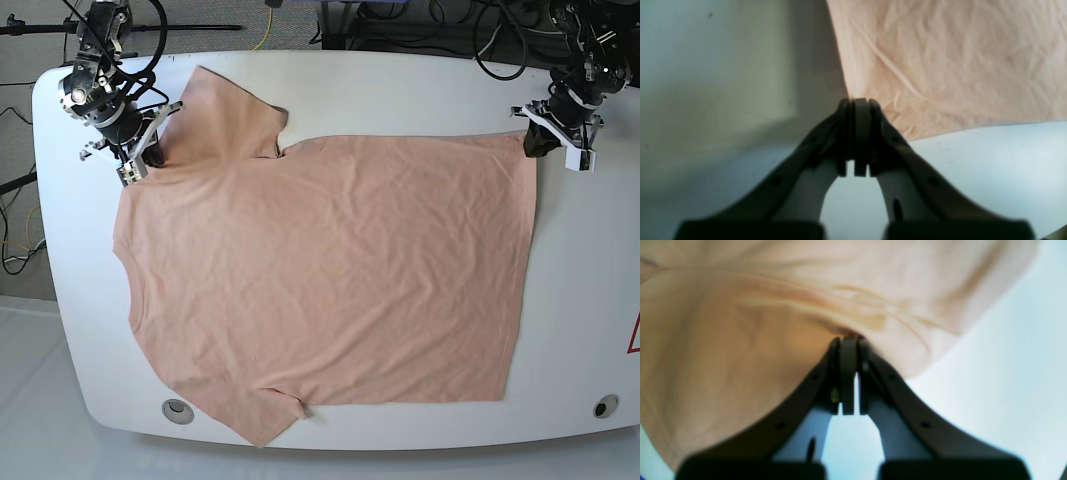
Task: Fold the T-shirt properly
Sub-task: 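Pull the shirt's shoulder edge with both grippers away from the hem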
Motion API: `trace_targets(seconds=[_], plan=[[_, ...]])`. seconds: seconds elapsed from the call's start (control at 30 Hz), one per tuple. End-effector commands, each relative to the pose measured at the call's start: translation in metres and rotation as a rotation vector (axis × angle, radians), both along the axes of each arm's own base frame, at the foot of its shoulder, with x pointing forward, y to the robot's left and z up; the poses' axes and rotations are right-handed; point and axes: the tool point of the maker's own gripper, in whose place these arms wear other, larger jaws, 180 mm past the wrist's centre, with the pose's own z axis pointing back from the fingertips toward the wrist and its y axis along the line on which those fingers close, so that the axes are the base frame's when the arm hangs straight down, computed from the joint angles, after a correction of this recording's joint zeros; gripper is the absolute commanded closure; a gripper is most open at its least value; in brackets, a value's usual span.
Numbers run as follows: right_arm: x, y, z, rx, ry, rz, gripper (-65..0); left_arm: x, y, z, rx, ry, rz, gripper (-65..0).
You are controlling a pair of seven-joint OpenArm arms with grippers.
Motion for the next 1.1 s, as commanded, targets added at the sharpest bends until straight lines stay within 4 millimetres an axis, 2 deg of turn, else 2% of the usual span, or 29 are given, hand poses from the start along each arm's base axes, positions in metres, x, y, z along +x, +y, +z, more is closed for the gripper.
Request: trace_targets(seconds=[0.0, 0.53, 1.0, 1.07], plan=[[0.011, 0.005, 0.028, -0.011, -0.083, 0.041, 0.0, 0.004, 0.003, 0.008, -0.002, -0.031, -0.002, 0.0], [0.003, 0.016, 0.024, -0.041, -0.055, 0.090, 0.0, -0.017, 0.008, -0.010, -0.015, 0.034, 0.020, 0.0], [-0.020, 0.002, 0.004, -0.030, 0.012, 0.036, 0.0, -0.021, 0.010, -0.013, -0.016, 0.054, 0.017, 0.0], [-0.014, 0.002, 0.004, -0.035, 0.001, 0.045, 0.0, -0.024, 0.011, -0.014, -0.006, 0.059, 0.019, 0.0]])
